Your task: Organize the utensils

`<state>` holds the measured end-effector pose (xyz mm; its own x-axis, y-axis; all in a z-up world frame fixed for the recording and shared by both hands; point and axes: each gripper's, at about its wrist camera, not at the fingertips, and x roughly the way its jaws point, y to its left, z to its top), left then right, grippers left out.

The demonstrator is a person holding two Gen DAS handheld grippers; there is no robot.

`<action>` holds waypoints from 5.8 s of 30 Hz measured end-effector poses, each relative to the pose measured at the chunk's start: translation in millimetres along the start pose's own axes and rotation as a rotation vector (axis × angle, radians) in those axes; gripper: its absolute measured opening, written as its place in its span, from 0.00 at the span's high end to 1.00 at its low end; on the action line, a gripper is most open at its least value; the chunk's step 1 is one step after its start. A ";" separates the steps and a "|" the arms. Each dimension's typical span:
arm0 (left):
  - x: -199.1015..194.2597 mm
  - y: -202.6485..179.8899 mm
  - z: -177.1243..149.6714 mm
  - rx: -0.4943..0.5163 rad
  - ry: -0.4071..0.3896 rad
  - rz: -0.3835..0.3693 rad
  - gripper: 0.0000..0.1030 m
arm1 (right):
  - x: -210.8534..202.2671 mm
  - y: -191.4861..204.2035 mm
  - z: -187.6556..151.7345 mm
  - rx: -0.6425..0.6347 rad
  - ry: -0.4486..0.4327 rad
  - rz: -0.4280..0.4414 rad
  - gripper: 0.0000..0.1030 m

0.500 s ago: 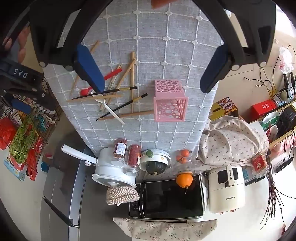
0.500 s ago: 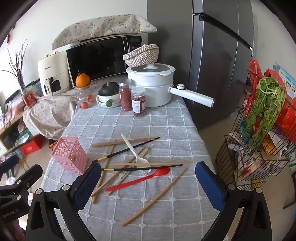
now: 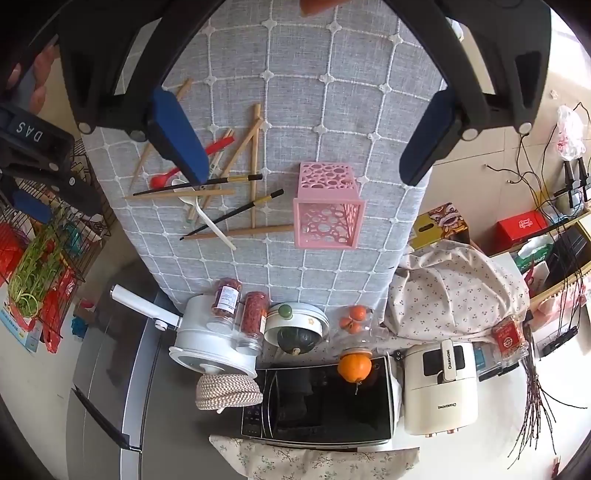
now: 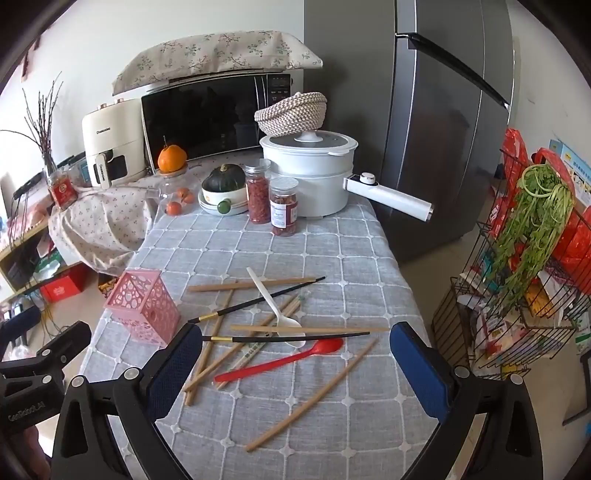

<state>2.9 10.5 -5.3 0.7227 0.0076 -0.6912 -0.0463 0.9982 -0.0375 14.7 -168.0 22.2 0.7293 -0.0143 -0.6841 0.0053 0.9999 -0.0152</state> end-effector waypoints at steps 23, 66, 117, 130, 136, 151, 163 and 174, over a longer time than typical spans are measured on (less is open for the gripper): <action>3.5 1.0 -2.0 -0.008 0.011 -0.003 0.01 | -0.5 0.3 0.4 0.002 0.000 0.002 0.01; 5.7 -3.6 -7.1 -0.006 0.021 -0.009 0.01 | 2.3 4.9 -5.2 0.007 0.010 0.012 0.01; 51.5 -52.2 15.7 0.153 0.163 -0.135 0.01 | 61.5 -56.8 15.8 0.113 0.216 0.021 0.01; 137.1 -105.5 31.5 0.278 0.423 -0.308 0.41 | 119.5 -114.4 1.9 0.249 0.402 0.036 0.25; 176.2 -129.5 45.7 0.339 0.460 -0.309 0.61 | 134.1 -134.3 -8.5 0.307 0.461 0.048 0.41; 277.0 -190.0 67.0 0.526 0.486 -0.165 0.87 | 155.9 -151.4 -13.6 0.325 0.500 0.046 0.43; 288.4 -193.1 68.5 0.617 0.523 -0.138 0.80 | 159.6 -148.7 -15.7 0.325 0.510 0.071 0.43; 294.3 -162.8 78.6 0.477 0.520 -0.146 0.86 | 162.5 -148.1 -18.9 0.325 0.523 0.075 0.43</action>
<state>277.3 -145.2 -145.9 0.2707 -0.0386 -0.9619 0.4178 0.9049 0.0813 119.5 -318.6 -100.5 0.3048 0.1367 -0.9426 0.2351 0.9482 0.2136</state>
